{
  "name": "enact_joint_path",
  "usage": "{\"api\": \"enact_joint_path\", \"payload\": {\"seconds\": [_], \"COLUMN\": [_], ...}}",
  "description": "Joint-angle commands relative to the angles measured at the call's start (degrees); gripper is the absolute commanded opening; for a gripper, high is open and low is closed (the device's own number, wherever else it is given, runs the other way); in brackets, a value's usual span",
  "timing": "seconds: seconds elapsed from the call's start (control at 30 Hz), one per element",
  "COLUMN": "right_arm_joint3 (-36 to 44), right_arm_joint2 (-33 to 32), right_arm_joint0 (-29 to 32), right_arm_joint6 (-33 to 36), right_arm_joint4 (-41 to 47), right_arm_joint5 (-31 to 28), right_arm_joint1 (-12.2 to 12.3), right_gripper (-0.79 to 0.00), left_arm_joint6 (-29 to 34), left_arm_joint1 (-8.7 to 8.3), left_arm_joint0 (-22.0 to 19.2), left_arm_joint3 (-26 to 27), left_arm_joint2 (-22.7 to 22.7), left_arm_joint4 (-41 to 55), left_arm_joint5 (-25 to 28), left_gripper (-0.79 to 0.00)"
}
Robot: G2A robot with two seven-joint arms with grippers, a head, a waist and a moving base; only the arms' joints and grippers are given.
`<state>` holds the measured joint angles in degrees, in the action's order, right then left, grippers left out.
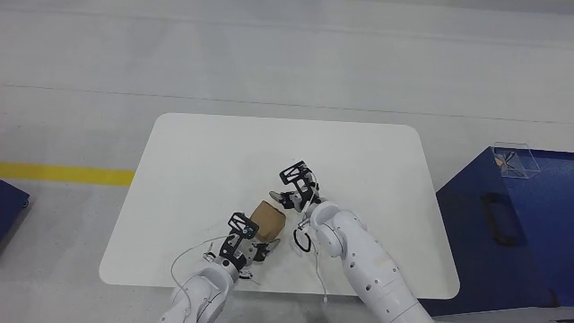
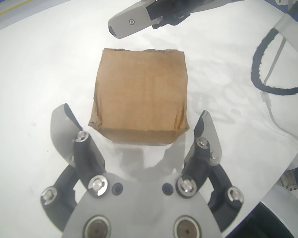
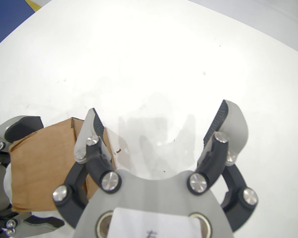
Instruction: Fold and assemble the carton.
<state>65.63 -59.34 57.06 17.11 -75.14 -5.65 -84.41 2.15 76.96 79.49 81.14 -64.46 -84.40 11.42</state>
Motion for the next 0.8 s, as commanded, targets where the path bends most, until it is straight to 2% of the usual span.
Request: {"api": "enact_joint_path", "payload": {"seconds": [0.0, 0.03, 0.07, 0.1, 0.13, 0.3, 0.4, 0.5, 0.57, 0.7, 0.77], "right_arm_joint3": [0.0, 0.0, 0.0, 0.4, 0.7, 3.4, 6.4, 10.0, 12.4, 15.4, 15.9], "right_arm_joint2": [0.0, 0.0, 0.0, -0.4, -0.8, -4.4, -7.8, -11.4, -13.3, -14.9, -14.7], "right_arm_joint0": [0.0, 0.0, 0.1, 0.5, 0.7, 2.0, 3.7, 6.0, 7.6, 9.9, 10.2], "right_arm_joint6": [0.0, 0.0, -0.1, -0.4, -0.6, -2.3, -4.5, -6.4, -7.4, -7.3, -6.5], "right_arm_joint4": [0.0, 0.0, 0.1, 0.3, 0.4, 2.0, 4.7, 7.8, 9.5, 11.5, 11.1], "right_arm_joint5": [0.0, 0.0, 0.0, 0.1, 0.3, 3.2, 4.6, 4.8, 4.8, 3.9, 3.6], "right_arm_joint1": [0.0, 0.0, 0.0, 0.1, 0.2, 0.7, 1.1, 1.6, 1.9, 2.2, 2.3], "right_gripper": [0.0, 0.0, 0.0, 0.0, 0.0, 0.0, 0.0, 0.0, 0.0, 0.0, 0.0], "left_arm_joint6": [-0.2, -0.2, -0.3, -0.4, -0.5, -1.1, -1.4, 2.1, 5.9, 16.8, 23.3], "left_arm_joint1": [0.0, 0.0, -0.01, -0.03, -0.04, -0.15, -0.05, 0.42, 0.74, 1.32, 1.28], "left_arm_joint0": [-0.1, -0.2, -0.2, -0.2, -0.1, 0.6, 1.9, 4.2, 5.4, 7.1, 6.4], "left_arm_joint3": [-0.3, -0.3, -0.4, -0.4, -0.4, 0.6, 2.7, 6.4, 9.7, 14.1, 15.0], "left_arm_joint2": [0.0, 0.0, 0.0, 0.0, 0.0, -0.1, -0.7, -1.6, -2.6, -4.7, -5.9], "left_arm_joint4": [0.2, 0.3, 0.4, 0.5, 0.6, 1.5, 6.0, 19.7, 30.2, 54.1, 61.5], "left_arm_joint5": [0.1, 0.1, 0.1, 0.2, 0.2, 0.8, 0.8, 1.8, 0.3, -5.8, -8.9], "left_gripper": [-0.536, -0.65, -0.717, -0.733, -0.785, -0.785, -0.785, -0.785, -0.785, -0.785, -0.785]}}
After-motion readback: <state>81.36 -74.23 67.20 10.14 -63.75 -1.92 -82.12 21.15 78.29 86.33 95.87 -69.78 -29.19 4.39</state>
